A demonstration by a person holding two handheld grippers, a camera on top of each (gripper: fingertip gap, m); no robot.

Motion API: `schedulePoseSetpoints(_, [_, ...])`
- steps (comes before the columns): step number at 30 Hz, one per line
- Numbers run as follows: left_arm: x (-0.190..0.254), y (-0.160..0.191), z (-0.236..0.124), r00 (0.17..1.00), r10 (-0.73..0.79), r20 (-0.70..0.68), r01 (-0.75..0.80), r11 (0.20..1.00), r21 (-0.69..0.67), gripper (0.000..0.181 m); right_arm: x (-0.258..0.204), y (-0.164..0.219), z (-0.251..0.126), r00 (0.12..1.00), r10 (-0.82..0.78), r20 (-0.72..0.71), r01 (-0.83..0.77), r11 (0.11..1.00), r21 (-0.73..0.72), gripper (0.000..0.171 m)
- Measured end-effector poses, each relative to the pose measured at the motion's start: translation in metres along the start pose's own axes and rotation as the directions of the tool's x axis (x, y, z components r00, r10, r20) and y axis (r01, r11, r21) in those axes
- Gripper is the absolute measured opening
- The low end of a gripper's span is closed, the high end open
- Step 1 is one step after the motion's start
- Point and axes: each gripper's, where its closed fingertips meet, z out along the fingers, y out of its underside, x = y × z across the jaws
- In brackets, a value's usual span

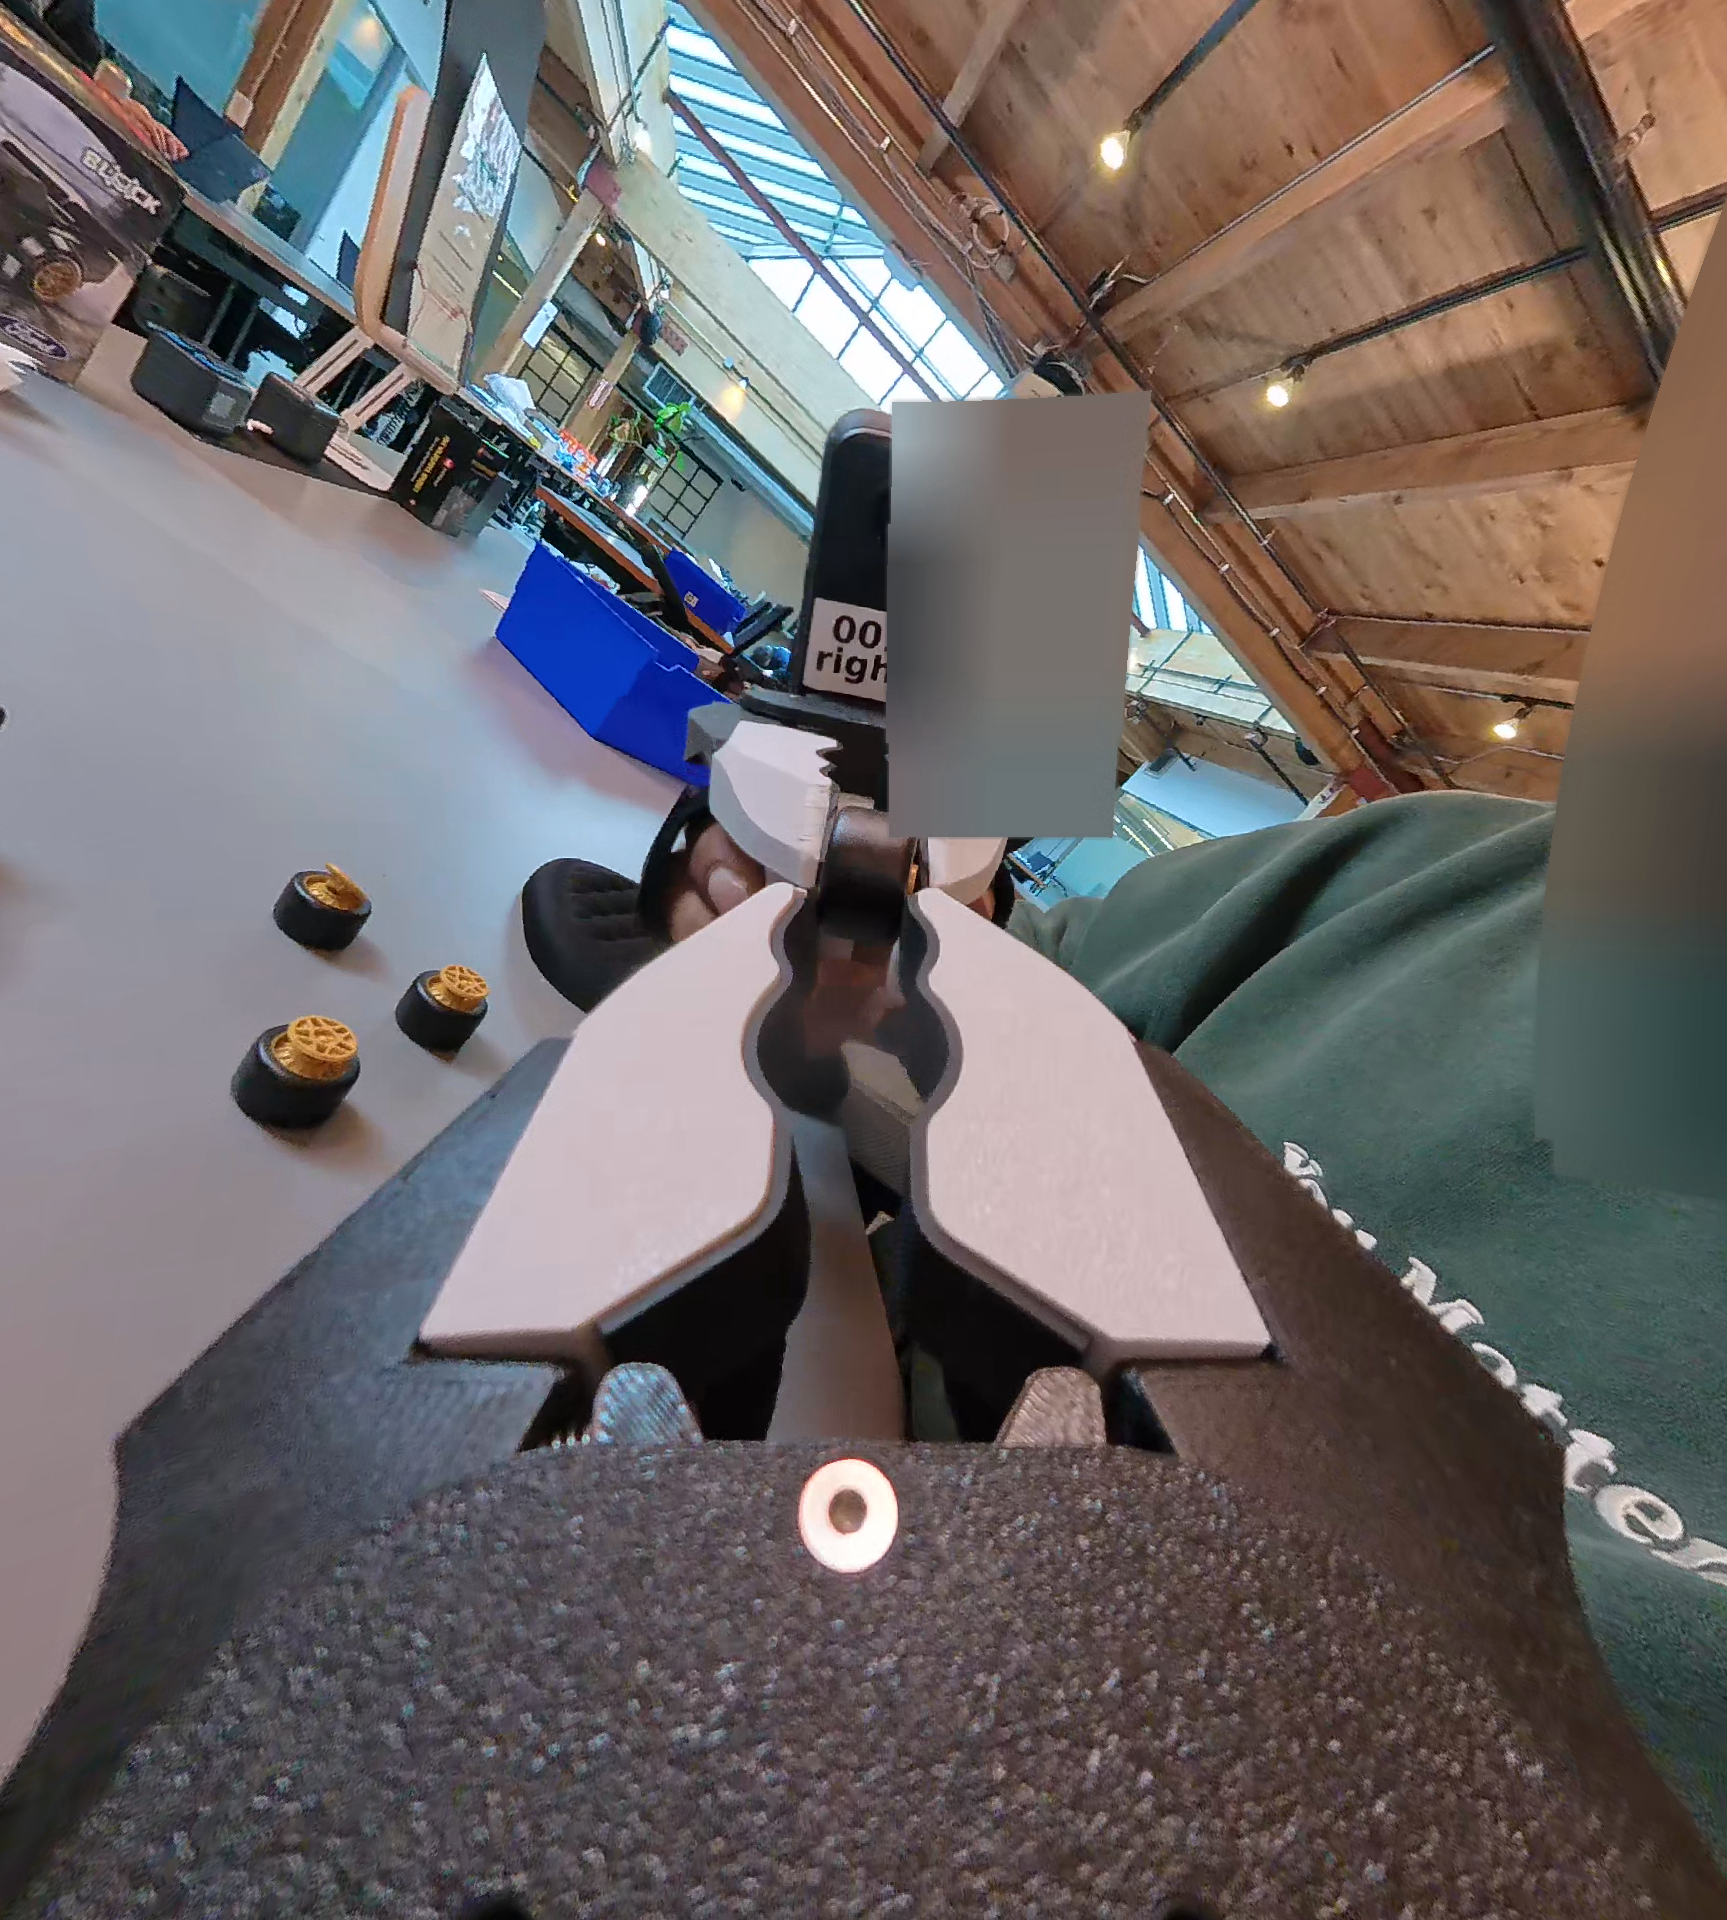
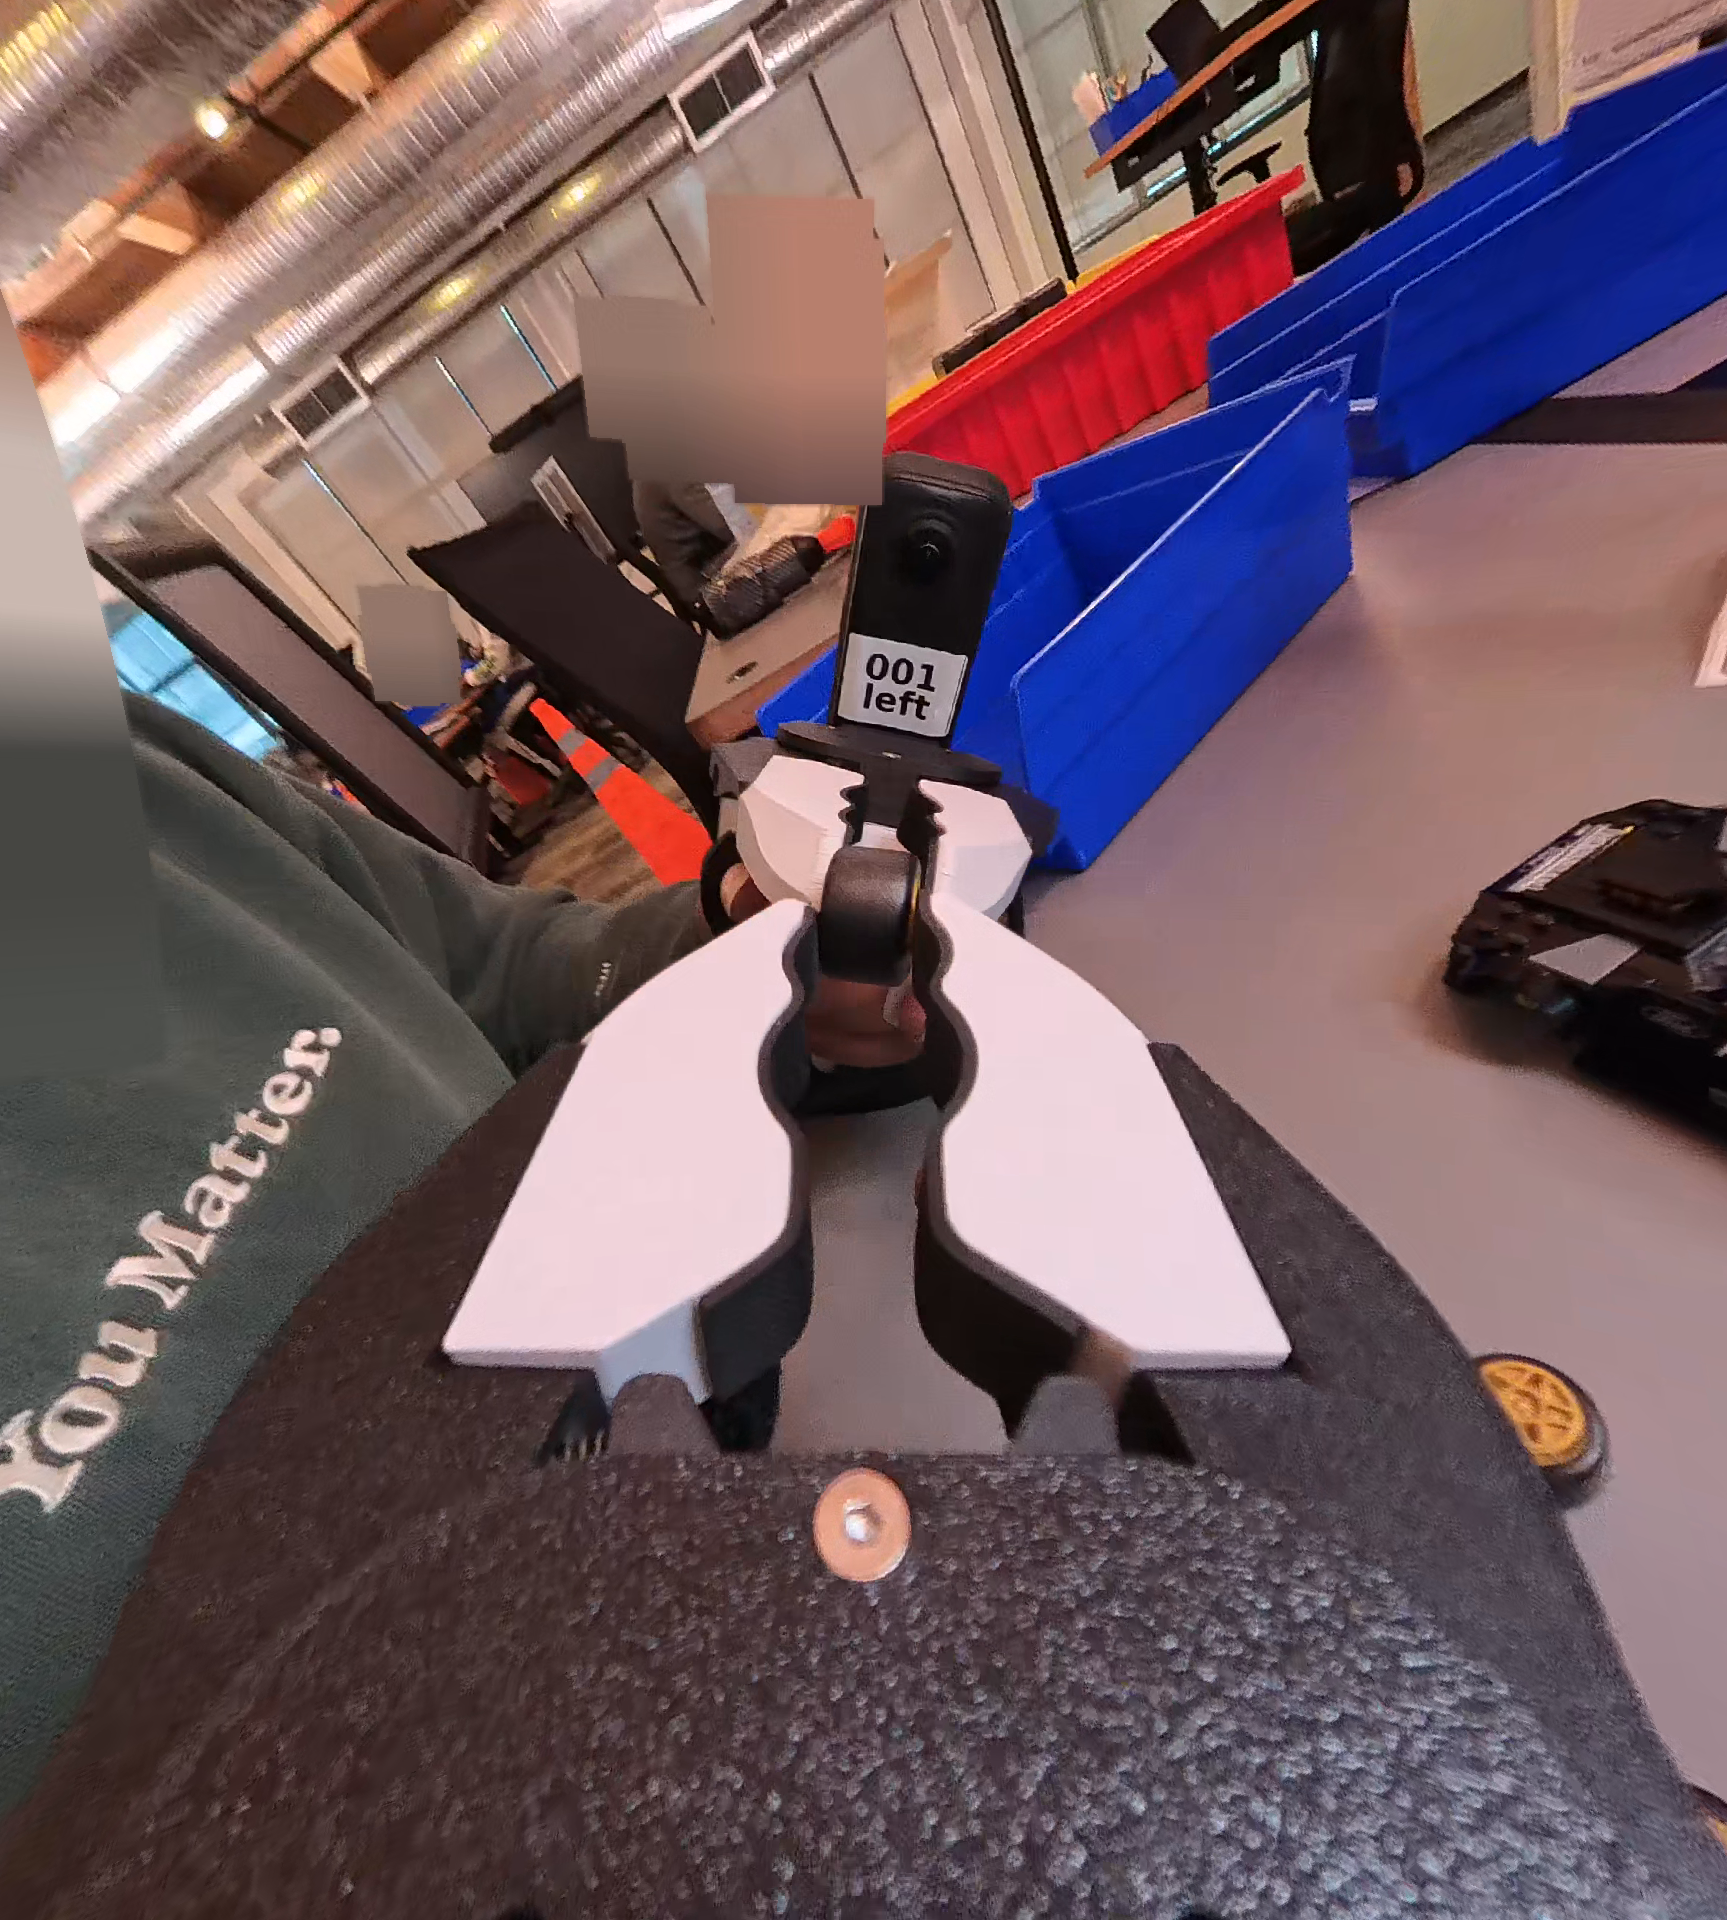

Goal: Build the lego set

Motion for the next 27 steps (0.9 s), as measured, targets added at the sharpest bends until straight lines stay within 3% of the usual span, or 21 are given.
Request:
schedulePoseSetpoints(4, [0.002, 0.001, 0.001, 1.0, 0.017, -0.001, -0.017, 1.0, -0.007, 0.017, -0.002, 0.002, -0.002, 0.975, -0.207, -0.083, 0.203, 0.978, -0.051, 0.016])
schedulePoseSetpoints(8, [0.006, 0.004, 0.003, 0.999, 0.041, -0.016, -0.042, 0.999, -0.019, 0.017, -0.007, 0.002, -0.005, 0.878, -0.454, -0.151, 0.437, 0.89, -0.133, 0.017])
schedulePoseSetpoints(13, [0.014, 0.007, 0.005, 0.993, 0.102, -0.056, -0.104, 0.994, -0.033, 0.008, -0.015, -0.001, -0.009, 0.579, -0.793, -0.19, 0.742, 0.609, -0.278, 0.016])
schedulePoseSetpoints(15, [0.018, 0.005, 0.005, 0.983, 0.176, -0.051, -0.178, 0.984, -0.03, 0.013, -0.018, -0.007, -0.012, 0.42, -0.886, -0.196, 0.828, 0.462, -0.316, 0.016])
schedulePoseSetpoints(17, [0.023, 0.001, 0.004, 0.981, 0.18, -0.073, -0.181, 0.983, -0.007, 0.027, -0.02, -0.008, -0.013, 0.282, -0.942, -0.18, 0.876, 0.33, -0.351, 0.016])
schedulePoseSetpoints(21, [0.029, 0.006, 0.011, 0.981, 0.162, -0.104, -0.165, 0.986, -0.023, 0.042, -0.021, -0.001, -0.009, 0.124, -0.983, -0.133, 0.899, 0.168, -0.404, 0.016])
schedulePoseSetpoints(24, [0.027, 0.01, 0.015, 0.983, 0.159, -0.088, -0.163, 0.986, -0.044, 0.028, -0.023, 0.006, -0.004, 0.081, -0.991, -0.102, 0.907, 0.115, -0.404, 0.016])
schedulePoseSetpoints(27, [0.025, 0.014, 0.013, 0.984, 0.155, -0.091, -0.161, 0.984, -0.07, 0.027, -0.024, 0.01, -0.003, 0.087, -0.992, -0.088, 0.908, 0.115, -0.404, 0.017])
